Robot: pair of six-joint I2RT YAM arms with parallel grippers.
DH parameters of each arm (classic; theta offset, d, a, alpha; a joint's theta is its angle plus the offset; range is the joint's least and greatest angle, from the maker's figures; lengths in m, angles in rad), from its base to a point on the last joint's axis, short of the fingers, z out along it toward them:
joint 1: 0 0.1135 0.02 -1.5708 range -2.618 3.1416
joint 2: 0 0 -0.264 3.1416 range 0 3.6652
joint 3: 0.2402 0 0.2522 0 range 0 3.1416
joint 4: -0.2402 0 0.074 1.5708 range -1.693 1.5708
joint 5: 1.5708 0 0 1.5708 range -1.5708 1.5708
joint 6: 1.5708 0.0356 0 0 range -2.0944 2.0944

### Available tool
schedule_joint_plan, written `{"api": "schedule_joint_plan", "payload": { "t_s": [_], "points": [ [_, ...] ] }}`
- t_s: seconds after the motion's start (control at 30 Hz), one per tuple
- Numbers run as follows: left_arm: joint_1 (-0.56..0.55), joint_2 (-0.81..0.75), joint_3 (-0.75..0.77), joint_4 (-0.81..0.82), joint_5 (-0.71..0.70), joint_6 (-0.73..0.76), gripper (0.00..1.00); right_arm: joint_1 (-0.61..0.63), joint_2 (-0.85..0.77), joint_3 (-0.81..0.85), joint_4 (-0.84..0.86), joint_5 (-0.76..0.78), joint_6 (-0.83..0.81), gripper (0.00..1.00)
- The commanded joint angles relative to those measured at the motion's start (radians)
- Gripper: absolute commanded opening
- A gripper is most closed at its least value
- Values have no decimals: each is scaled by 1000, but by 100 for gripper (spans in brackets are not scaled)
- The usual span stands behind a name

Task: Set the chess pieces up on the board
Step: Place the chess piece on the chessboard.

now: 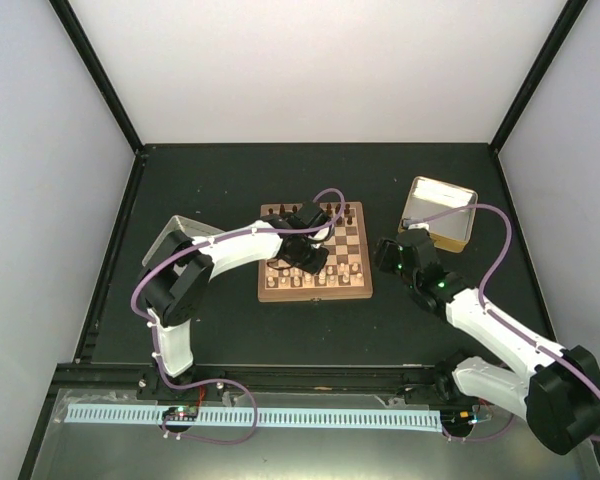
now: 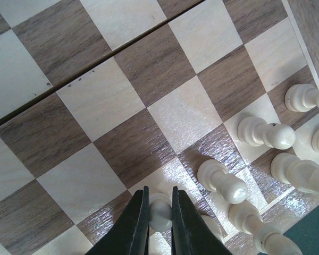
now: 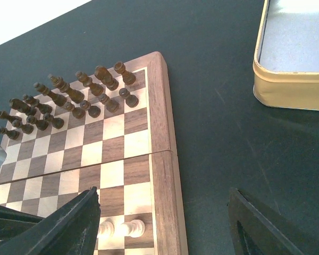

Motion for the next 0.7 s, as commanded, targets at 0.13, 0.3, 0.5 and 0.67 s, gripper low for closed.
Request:
{"api": "schedule_joint_plan", "payload": {
  "t_s": [0.13, 0.3, 0.5, 0.67],
  "points": [
    [-5, 6, 45, -15, 22, -4, 11, -5, 21, 32, 31, -23, 1, 67],
    [-4, 4, 44, -13, 25, -5, 16, -5, 29, 36, 31, -29, -2, 67],
    [-5, -4, 48, -20, 18, -9, 22, -5, 32, 39, 29, -36, -4, 67],
    [-4, -30, 55, -26, 4, -12, 24, -6, 29, 42, 27, -37, -4, 67]
  ]
}}
